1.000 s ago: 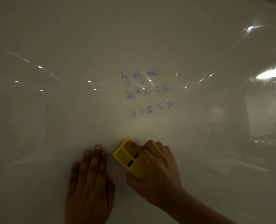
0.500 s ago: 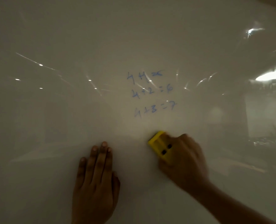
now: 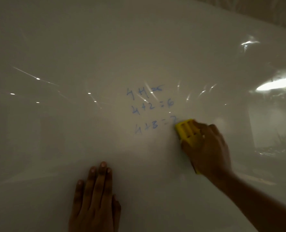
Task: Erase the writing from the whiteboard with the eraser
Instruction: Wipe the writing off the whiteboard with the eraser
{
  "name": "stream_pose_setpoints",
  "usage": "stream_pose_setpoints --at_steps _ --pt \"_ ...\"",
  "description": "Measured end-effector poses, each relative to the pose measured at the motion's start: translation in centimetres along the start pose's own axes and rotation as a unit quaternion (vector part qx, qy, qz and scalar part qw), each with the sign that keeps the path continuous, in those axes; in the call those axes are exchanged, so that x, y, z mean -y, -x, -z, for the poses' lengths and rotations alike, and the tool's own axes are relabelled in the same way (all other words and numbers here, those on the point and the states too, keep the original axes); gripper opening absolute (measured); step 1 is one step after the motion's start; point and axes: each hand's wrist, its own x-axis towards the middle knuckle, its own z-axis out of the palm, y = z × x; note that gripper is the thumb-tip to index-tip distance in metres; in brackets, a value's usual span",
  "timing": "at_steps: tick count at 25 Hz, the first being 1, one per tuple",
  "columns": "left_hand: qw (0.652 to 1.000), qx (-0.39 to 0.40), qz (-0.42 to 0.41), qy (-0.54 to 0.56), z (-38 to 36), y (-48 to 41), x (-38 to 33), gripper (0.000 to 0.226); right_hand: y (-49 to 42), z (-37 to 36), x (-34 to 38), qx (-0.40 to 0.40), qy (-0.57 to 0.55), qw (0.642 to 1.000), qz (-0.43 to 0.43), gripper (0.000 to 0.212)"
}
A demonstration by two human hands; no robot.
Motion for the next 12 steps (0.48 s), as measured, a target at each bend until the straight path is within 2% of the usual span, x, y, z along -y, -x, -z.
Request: stream_pose_setpoints --at_steps 1,2,3,6,8,9,12 --pt "1.0 0.003 0.002 -0.002 0.0 0.0 0.0 0.058 -1.4 0.6 -0.3 -0.035 -0.066 0.992 -0.1 0.058" --pt "1.0 0.004 0.003 -0.004 0.0 0.0 0.0 0.058 -2.2 0.6 0.4 -0.053 -0.097 0.985 -0.131 0.063" --pt "1.0 0.005 0.005 -0.004 0.0 0.0 0.0 0.058 -2.3 0.2 2.0 -0.052 -0.097 0.988 -0.108 0.063" --pt "1.0 0.01 0.004 -0.005 0.4 -0.1 -0.1 0.059 0.1 -1.4 7.6 0.025 -0.087 0.992 0.088 0.06" --pt "1.0 0.015 -0.005 -0.01 0.7 -0.1 -0.2 0.058 1.1 -1.5 8.1 0.036 -0.066 0.985 0.152 0.059" --pt "1.0 0.016 -0.008 -0.013 0.8 -0.1 -0.1 0.058 0.8 -1.3 7.6 0.029 -0.063 0.989 0.132 0.058" --pt "1.0 0.015 -0.01 -0.02 0.5 -0.1 0.1 0.059 -0.4 -1.0 6.4 -0.028 -0.096 0.994 -0.048 0.061"
